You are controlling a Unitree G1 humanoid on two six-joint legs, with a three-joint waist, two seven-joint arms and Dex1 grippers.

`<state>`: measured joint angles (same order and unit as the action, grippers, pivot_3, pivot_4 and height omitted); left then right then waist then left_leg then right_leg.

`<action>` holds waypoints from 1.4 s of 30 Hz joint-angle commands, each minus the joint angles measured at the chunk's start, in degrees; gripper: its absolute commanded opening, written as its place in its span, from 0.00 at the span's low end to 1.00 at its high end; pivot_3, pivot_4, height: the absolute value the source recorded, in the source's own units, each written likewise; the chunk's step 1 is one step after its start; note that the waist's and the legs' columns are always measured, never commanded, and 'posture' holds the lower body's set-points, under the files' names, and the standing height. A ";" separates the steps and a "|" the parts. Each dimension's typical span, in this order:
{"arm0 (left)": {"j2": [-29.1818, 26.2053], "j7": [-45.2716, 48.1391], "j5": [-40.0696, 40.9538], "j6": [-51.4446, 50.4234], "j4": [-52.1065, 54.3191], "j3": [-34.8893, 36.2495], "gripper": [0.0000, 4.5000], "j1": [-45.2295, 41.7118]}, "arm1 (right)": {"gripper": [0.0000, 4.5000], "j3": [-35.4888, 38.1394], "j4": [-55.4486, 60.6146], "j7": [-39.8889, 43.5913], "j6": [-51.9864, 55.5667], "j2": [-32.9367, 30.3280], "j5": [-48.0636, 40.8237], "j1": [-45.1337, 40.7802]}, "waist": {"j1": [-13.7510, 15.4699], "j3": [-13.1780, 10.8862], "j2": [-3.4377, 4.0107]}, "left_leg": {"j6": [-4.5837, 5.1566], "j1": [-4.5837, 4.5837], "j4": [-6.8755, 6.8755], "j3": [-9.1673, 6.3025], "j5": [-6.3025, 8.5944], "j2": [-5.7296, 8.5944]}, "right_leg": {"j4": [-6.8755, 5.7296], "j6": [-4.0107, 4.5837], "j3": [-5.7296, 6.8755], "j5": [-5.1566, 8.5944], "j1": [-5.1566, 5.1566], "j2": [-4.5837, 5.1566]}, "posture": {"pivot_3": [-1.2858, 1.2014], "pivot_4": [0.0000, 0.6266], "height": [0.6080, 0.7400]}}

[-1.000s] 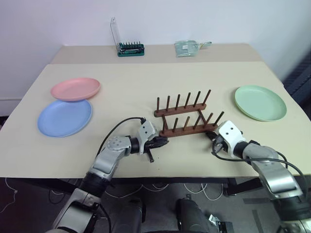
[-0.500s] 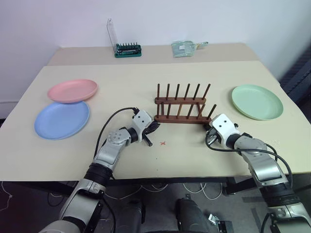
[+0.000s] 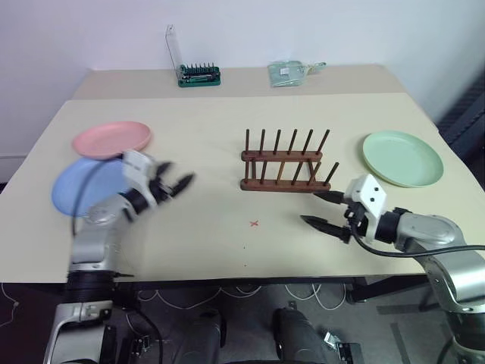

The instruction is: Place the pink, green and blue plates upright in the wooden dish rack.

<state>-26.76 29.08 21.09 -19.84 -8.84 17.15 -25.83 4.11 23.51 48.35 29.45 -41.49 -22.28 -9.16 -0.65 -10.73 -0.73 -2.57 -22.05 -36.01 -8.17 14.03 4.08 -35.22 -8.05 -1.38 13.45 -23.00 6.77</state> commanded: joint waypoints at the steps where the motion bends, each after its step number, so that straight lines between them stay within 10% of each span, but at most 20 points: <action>1: -0.94 -14.43 -0.34 0.43 -2.51 9.52 1.00 -4.76 | 0.99 -1.55 0.08 -1.11 -2.45 0.69 1.80 -1.66 | 0.05 0.01 -0.01 | 0.00 -0.06 -0.01 0.02 0.00 0.01 | 0.00 0.01 -0.01 -0.01 -0.05 0.01 | 0.52 0.24 1.00; 8: -1.91 -35.33 -0.46 -7.78 -9.52 18.82 1.00 -12.01 | 0.99 -3.24 -1.66 1.11 -4.51 0.79 1.39 -3.11 | 0.14 -0.01 -0.10 | -0.02 -0.29 -0.04 0.02 -0.01 0.10 | 0.02 -0.06 -0.02 -0.06 -0.25 0.05 | 0.52 0.24 1.00; 19: -4.08 -31.60 0.84 -10.50 -29.69 16.89 1.00 -21.52 | 0.99 -3.56 -0.30 0.62 -5.18 1.22 1.87 -2.00 | -0.10 0.01 -0.28 | -0.07 -0.30 -0.06 0.02 -0.04 0.10 | -0.04 -0.07 -0.01 -0.08 -0.29 0.02 | 0.52 0.24 1.00; 22: -4.02 -33.60 2.47 -7.46 -33.34 19.53 0.81 -23.35 | 1.00 -2.67 0.79 -0.37 -4.97 0.82 2.04 -1.17 | -0.16 0.01 -0.29 | -0.07 -0.30 -0.07 0.05 -0.04 0.10 | -0.04 -0.07 -0.02 -0.08 -0.29 0.02 | 0.52 0.24 1.00; 29: -3.40 -30.87 4.73 -3.17 -32.89 19.71 0.01 -23.76 | 1.00 -2.31 2.73 -1.50 -4.35 0.34 1.78 -0.46 | -0.02 0.02 -0.30 | -0.10 -0.31 -0.07 0.04 -0.05 0.09 | -0.04 -0.06 -0.02 -0.09 -0.31 0.03 | 0.52 0.24 1.00; 42: 1.75 -23.21 4.89 0.62 -6.36 10.47 0.01 -17.09 | 1.00 -3.40 3.75 -2.30 -3.29 0.76 1.34 -12.50 | -0.01 0.00 -0.34 | -0.15 -0.35 -0.06 0.05 -0.08 0.07 | -0.04 -0.02 -0.04 -0.12 -0.34 0.03 | 0.52 0.24 1.00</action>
<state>-24.72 6.23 26.44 -19.42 -19.11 28.19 -43.19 0.40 25.16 46.34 26.49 -40.88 -20.58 -21.04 -0.66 -10.72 -1.07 -2.71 -22.40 -36.07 -8.12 13.95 4.15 -35.24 -8.07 -1.41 13.33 -23.34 6.80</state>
